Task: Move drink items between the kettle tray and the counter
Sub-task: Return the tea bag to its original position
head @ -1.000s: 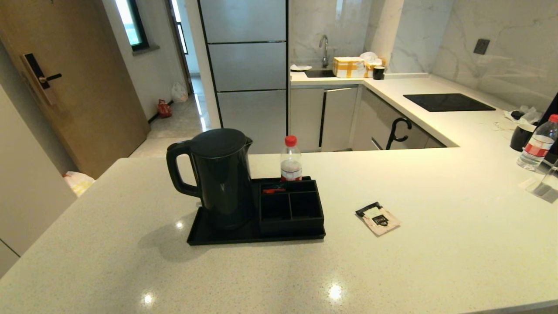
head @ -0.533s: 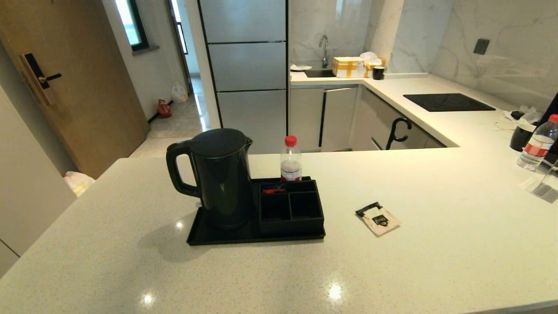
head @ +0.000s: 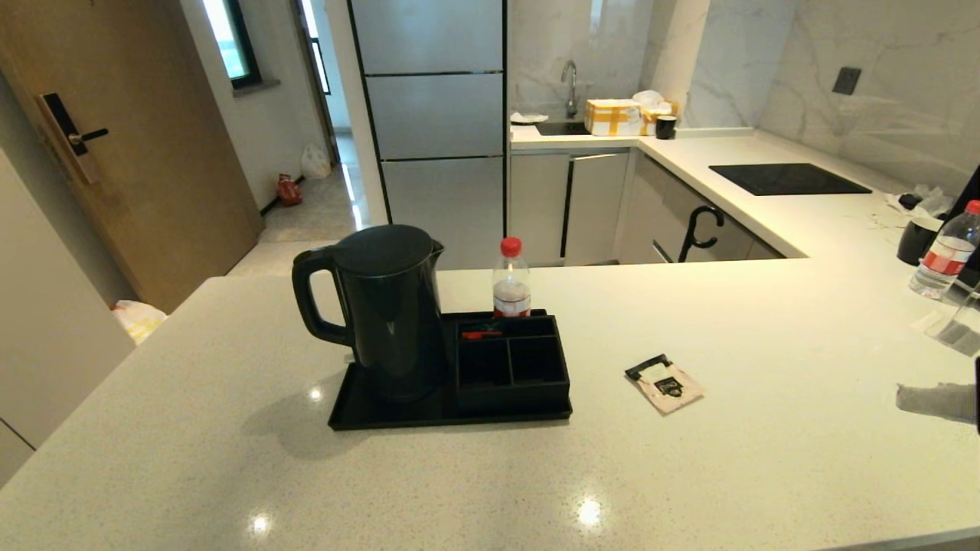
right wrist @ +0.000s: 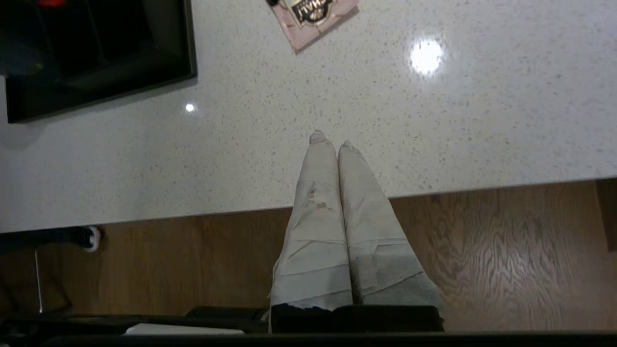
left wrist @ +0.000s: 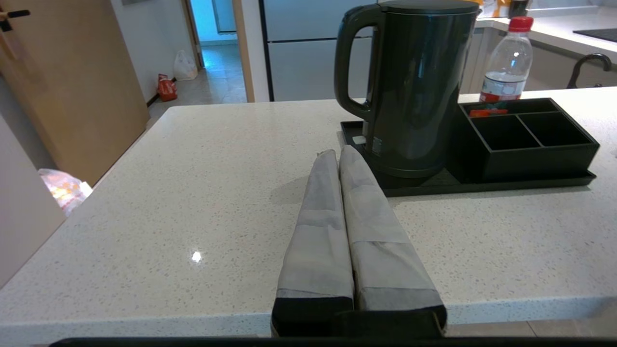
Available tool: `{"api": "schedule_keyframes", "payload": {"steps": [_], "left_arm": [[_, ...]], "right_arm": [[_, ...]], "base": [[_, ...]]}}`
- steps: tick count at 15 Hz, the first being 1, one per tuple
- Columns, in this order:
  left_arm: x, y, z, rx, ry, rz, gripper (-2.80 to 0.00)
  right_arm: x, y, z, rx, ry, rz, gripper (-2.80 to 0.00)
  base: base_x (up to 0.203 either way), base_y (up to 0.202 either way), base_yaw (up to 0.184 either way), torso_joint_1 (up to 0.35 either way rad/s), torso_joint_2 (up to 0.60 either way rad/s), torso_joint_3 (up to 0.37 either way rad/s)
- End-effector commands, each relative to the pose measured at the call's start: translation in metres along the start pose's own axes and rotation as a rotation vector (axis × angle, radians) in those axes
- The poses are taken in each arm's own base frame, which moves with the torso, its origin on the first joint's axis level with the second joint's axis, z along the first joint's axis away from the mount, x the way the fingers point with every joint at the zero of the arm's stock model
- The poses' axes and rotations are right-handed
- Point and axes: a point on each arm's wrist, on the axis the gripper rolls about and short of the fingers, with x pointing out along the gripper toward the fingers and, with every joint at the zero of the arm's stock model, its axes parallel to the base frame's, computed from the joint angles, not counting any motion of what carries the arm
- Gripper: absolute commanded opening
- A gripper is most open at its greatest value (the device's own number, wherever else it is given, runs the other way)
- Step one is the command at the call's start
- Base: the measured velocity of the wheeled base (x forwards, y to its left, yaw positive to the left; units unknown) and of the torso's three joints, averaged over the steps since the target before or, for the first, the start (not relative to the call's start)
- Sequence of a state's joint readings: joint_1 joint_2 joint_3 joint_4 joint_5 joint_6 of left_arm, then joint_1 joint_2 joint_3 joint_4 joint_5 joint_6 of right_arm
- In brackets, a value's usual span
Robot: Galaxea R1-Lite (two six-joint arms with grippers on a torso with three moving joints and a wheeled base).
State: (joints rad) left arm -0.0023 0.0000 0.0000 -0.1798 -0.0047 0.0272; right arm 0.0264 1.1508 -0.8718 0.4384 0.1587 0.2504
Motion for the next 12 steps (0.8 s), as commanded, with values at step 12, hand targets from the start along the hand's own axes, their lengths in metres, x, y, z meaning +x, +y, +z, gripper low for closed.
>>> {"api": "schedule_keyframes", "payload": {"steps": [12], "left_arm": [[0.001, 0.000, -0.011, 0.000, 0.037, -0.002, -2.80]], "right_arm": [[0.151, 0.006, 0.041, 0.023, 0.196, -0.004, -2.80]], "base": [[0.000, 0.000, 0.000, 0.000, 0.00, 0.000]]}}
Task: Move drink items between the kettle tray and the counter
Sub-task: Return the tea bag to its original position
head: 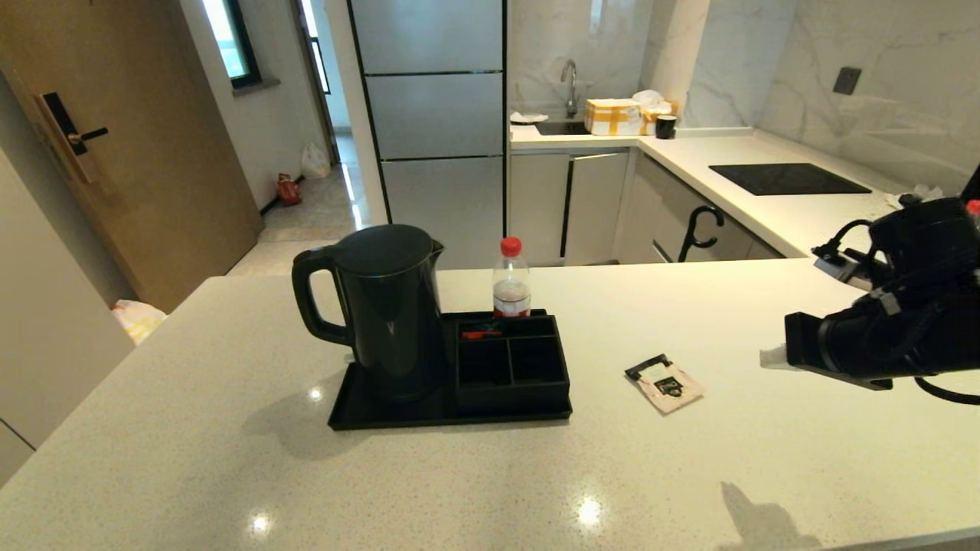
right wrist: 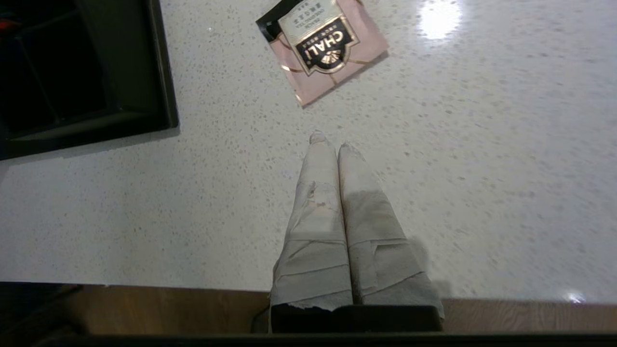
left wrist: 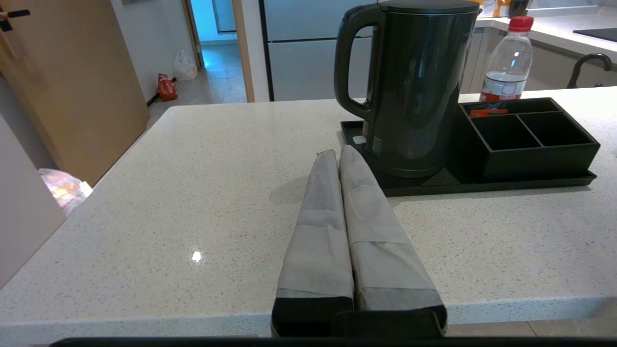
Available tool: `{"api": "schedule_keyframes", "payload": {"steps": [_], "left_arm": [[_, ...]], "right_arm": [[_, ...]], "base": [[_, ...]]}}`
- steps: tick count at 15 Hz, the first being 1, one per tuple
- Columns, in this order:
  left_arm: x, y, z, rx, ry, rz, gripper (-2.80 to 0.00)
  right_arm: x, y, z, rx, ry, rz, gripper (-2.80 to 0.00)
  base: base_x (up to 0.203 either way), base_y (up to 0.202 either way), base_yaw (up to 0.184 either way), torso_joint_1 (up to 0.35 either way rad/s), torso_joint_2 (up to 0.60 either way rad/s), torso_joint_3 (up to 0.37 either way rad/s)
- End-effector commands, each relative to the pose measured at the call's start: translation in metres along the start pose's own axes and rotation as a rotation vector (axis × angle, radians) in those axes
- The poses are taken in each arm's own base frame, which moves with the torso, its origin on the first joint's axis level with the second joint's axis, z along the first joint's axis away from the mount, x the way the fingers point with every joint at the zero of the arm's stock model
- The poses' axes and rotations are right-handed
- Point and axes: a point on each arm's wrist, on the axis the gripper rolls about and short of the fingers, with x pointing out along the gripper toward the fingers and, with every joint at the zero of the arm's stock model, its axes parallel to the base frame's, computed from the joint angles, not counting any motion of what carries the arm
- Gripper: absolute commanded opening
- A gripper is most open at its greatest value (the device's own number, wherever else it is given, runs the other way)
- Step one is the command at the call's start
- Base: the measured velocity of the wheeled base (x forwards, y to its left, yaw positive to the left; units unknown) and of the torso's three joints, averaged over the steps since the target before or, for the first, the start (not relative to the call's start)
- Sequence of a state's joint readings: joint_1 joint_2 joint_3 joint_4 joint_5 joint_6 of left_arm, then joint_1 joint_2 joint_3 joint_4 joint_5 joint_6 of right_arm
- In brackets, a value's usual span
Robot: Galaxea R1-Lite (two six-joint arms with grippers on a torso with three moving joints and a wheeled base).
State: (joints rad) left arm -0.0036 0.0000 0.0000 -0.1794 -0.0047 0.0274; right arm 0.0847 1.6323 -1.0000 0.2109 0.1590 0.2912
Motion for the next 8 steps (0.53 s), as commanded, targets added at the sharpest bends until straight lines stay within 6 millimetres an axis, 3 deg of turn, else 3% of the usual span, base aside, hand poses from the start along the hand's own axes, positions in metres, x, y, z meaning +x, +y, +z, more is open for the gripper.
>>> {"api": "schedule_keyframes", "payload": {"steps": [1, 4, 5, 8], "left_arm": [[0.001, 0.000, -0.011, 0.000, 0.037, 0.000, -2.80], [0.001, 0.000, -0.011, 0.000, 0.037, 0.000, -2.80], [0.001, 0.000, -0.011, 0.000, 0.037, 0.000, -2.80], [0.001, 0.000, -0.011, 0.000, 0.037, 0.000, -2.80]], "right_arm": [[0.032, 0.000, -0.003, 0.009, 0.082, -0.011, -2.80], [0.052, 0.002, -0.002, 0.018, 0.119, -0.016, -2.80], [0.056, 0.003, -0.002, 0.014, 0.125, -0.015, 0.00], [0.086, 0.008, 0.000, 0.055, 0.154, -0.015, 0.00]], "base": [[0.000, 0.000, 0.000, 0.000, 0.00, 0.000], [0.000, 0.000, 0.000, 0.000, 0.00, 0.000], [0.000, 0.000, 0.000, 0.000, 0.00, 0.000], [0.000, 0.000, 0.000, 0.000, 0.00, 0.000]]}}
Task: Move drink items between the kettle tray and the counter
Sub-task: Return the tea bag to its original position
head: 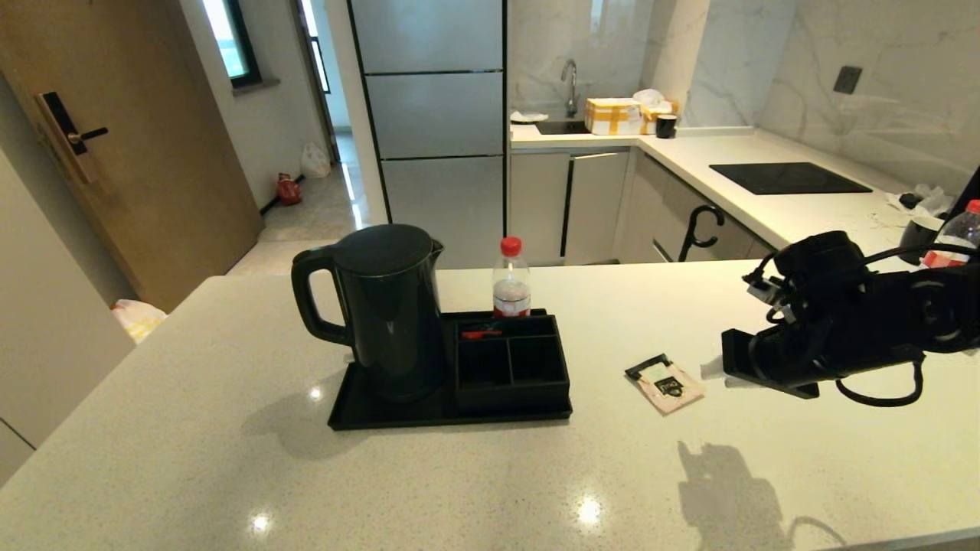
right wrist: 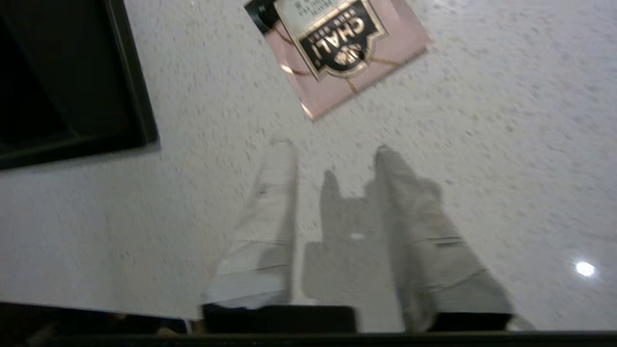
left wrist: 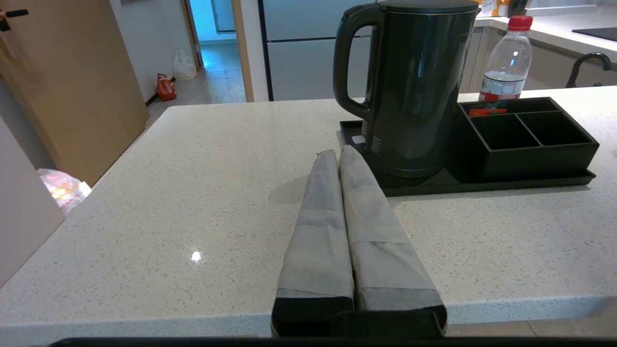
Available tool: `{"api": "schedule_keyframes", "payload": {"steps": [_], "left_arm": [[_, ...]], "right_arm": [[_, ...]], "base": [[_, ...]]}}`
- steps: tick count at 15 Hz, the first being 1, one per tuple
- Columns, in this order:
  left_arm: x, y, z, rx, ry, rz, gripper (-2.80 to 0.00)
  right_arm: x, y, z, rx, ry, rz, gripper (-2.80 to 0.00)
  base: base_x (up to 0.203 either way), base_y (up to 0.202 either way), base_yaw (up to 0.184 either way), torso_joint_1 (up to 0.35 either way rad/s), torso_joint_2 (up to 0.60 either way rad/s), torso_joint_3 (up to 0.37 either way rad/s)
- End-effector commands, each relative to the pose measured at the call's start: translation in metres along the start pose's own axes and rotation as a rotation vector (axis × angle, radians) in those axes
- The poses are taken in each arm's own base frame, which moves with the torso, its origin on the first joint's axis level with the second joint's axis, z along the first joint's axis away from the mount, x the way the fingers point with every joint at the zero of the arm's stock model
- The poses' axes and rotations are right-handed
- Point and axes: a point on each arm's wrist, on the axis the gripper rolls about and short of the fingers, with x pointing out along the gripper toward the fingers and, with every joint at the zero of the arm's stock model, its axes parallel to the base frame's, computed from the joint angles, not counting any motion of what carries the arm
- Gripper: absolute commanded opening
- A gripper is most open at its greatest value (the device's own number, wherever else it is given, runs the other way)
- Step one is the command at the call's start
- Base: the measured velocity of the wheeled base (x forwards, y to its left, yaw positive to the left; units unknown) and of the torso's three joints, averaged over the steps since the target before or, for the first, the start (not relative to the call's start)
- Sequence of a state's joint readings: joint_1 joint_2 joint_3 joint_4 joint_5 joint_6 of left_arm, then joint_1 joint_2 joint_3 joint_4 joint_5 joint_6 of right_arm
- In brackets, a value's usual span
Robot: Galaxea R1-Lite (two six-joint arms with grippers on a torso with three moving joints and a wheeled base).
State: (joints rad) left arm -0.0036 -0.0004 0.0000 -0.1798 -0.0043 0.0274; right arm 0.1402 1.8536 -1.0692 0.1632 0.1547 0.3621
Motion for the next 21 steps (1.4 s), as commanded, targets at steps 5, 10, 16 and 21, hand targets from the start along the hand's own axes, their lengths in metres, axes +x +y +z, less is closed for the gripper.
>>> {"api": "schedule_keyframes", "payload": {"steps": [5, 10, 16, 21], "left_arm": [[0.001, 0.000, -0.011, 0.000, 0.038, -0.001, -2.80], [0.001, 0.000, -0.011, 0.000, 0.038, -0.001, -2.80], [0.001, 0.000, -0.011, 0.000, 0.038, -0.001, -2.80], [0.001, 0.000, -0.011, 0.000, 0.038, -0.001, -2.80]], "right_arm": [[0.045, 0.007, 0.000, 0.009, 0.056, -0.043, 0.00], [0.061, 0.003, 0.002, 0.010, 0.012, -0.126, 0.00], [0.071, 0.001, 0.000, 0.025, 0.030, -0.138, 0.00], [0.094, -0.001, 0.004, 0.026, 0.034, -0.143, 0.00]], "base": [[0.000, 0.000, 0.000, 0.000, 0.00, 0.000], [0.000, 0.000, 0.000, 0.000, 0.00, 0.000], [0.000, 0.000, 0.000, 0.000, 0.00, 0.000], [0.000, 0.000, 0.000, 0.000, 0.00, 0.000]]}}
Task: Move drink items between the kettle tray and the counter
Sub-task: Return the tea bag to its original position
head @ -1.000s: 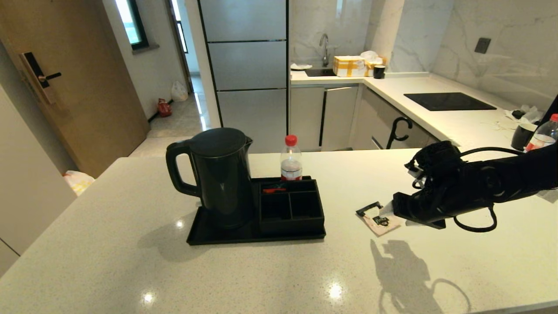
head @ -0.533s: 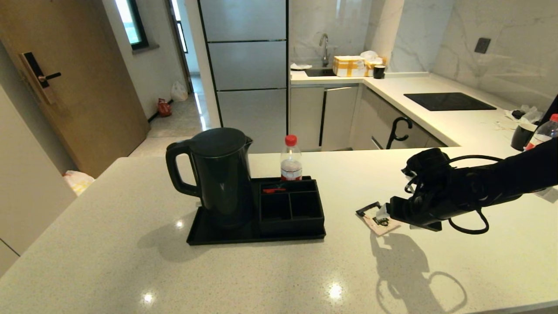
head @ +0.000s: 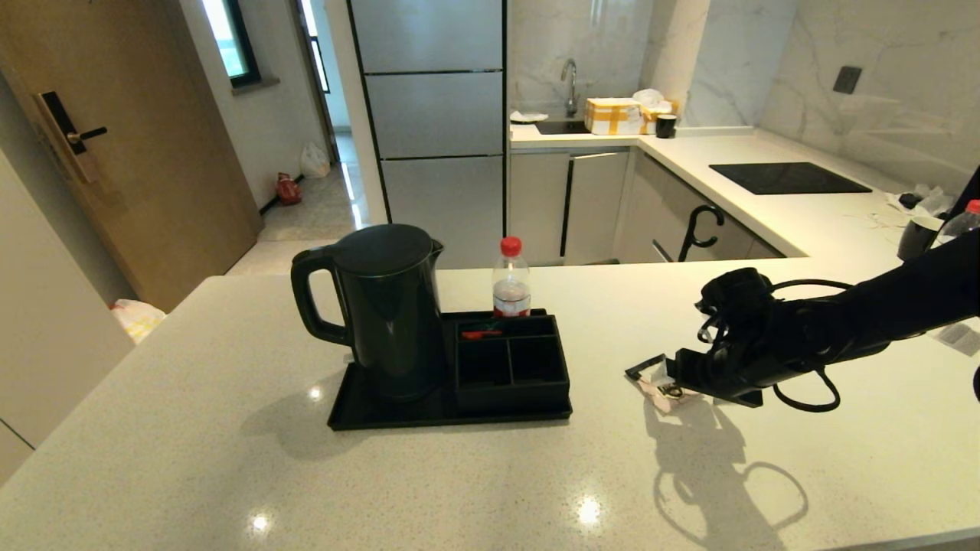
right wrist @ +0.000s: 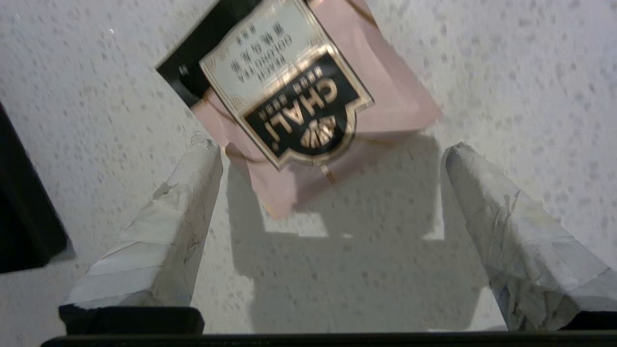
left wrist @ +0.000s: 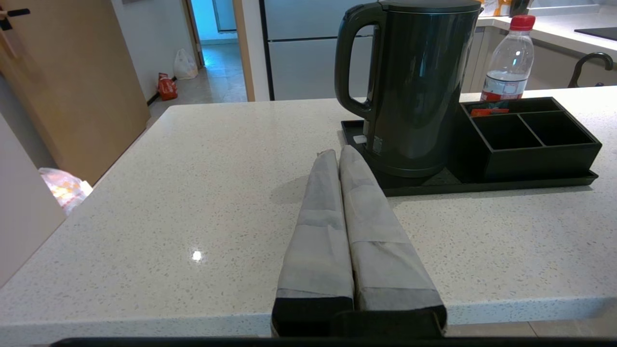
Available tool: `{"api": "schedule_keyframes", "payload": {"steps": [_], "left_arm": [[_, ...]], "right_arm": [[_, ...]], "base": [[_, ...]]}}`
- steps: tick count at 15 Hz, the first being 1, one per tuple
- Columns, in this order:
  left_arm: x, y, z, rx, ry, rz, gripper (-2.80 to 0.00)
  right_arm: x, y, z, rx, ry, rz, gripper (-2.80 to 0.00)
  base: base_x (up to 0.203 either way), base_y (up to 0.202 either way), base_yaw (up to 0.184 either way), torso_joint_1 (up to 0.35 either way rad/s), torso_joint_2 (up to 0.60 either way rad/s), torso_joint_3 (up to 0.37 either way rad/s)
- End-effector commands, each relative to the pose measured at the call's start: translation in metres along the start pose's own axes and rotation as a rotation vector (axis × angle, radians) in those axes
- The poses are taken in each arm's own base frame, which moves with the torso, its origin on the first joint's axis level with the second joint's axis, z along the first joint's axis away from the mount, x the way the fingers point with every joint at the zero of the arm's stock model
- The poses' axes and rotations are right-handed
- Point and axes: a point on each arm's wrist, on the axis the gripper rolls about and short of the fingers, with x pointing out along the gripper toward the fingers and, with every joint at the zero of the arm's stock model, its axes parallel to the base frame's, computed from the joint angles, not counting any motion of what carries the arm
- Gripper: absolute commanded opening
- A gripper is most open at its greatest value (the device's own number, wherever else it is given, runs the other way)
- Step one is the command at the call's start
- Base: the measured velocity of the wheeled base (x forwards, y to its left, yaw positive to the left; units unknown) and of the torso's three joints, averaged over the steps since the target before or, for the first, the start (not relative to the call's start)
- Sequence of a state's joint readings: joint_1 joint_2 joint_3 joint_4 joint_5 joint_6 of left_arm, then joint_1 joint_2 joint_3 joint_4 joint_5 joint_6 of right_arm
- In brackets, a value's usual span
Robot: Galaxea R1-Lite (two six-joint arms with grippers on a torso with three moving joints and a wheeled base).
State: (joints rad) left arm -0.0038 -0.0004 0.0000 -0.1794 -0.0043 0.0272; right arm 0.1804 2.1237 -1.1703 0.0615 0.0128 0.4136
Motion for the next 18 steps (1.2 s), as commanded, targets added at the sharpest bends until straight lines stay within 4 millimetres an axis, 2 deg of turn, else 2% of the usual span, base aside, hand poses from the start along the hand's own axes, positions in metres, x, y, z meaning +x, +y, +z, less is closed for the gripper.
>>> {"api": "schedule_keyframes", "payload": {"steps": [1, 3, 5, 6, 10, 12, 18], "left_arm": [[0.001, 0.000, -0.011, 0.000, 0.037, -0.001, -2.80], [0.001, 0.000, -0.011, 0.000, 0.037, -0.001, -2.80], [0.001, 0.000, -0.011, 0.000, 0.037, -0.001, -2.80], [0.001, 0.000, -0.011, 0.000, 0.037, -0.001, -2.80], [0.001, 0.000, -0.011, 0.000, 0.037, -0.001, -2.80], [0.001, 0.000, -0.011, 0.000, 0.037, -0.001, -2.80], [0.001, 0.000, -0.011, 0.000, 0.037, -0.001, -2.80]], "right_arm": [[0.014, 0.001, 0.003, 0.001, -0.006, 0.004, 0.00], [0.015, 0.002, 0.004, -0.001, -0.008, 0.006, 0.00], [0.018, 0.014, 0.014, -0.016, -0.039, 0.026, 0.00], [0.021, 0.022, 0.016, -0.033, -0.044, 0.026, 0.00], [0.025, 0.034, 0.016, -0.087, -0.031, -0.025, 0.00], [0.027, 0.033, 0.014, -0.149, 0.008, -0.067, 0.00], [0.027, 0.041, 0.019, -0.172, -0.034, -0.103, 0.00]], "base": [[0.000, 0.000, 0.000, 0.000, 0.00, 0.000], [0.000, 0.000, 0.000, 0.000, 0.00, 0.000], [0.000, 0.000, 0.000, 0.000, 0.00, 0.000], [0.000, 0.000, 0.000, 0.000, 0.00, 0.000], [0.000, 0.000, 0.000, 0.000, 0.00, 0.000], [0.000, 0.000, 0.000, 0.000, 0.00, 0.000], [0.000, 0.000, 0.000, 0.000, 0.00, 0.000]]}}
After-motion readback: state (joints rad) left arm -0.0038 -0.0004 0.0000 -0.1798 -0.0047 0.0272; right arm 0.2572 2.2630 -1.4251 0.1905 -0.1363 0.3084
